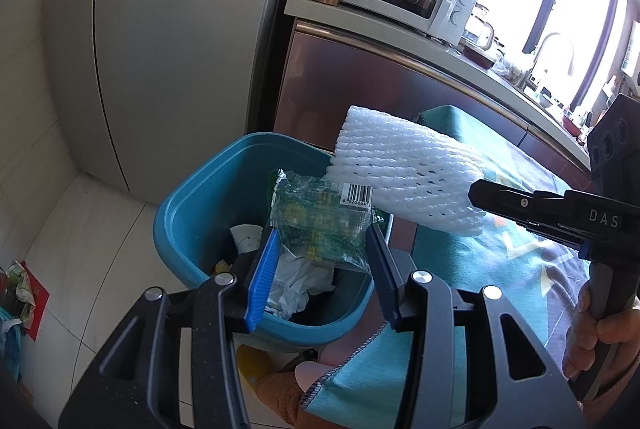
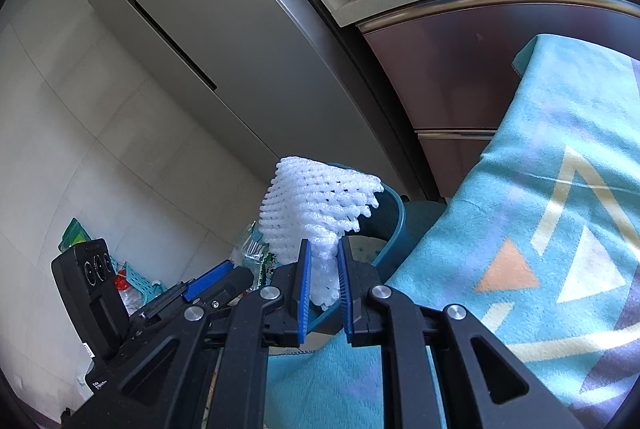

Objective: Collect trash
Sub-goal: 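Carry the packet and foam net over the teal bin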

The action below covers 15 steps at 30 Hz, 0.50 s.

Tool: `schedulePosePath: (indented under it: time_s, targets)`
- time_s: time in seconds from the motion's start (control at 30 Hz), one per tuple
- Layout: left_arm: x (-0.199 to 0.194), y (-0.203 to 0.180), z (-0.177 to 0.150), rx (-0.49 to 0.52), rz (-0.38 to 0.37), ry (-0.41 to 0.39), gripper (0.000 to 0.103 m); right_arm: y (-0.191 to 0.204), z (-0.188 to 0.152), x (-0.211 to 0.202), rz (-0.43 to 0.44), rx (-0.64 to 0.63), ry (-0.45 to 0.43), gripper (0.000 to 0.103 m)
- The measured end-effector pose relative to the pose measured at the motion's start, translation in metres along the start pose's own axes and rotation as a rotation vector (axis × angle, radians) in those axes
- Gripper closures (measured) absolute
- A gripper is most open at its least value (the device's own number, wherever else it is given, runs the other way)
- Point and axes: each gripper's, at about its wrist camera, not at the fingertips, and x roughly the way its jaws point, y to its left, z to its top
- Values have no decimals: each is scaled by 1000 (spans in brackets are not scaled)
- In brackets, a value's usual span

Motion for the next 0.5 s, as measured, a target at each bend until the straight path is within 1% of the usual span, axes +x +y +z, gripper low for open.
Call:
schedulePosePath:
  time_s: [0.5]
  targets:
    - [17,9,-1,-17,22,29,58,11,0,16,-17,-9,33,90]
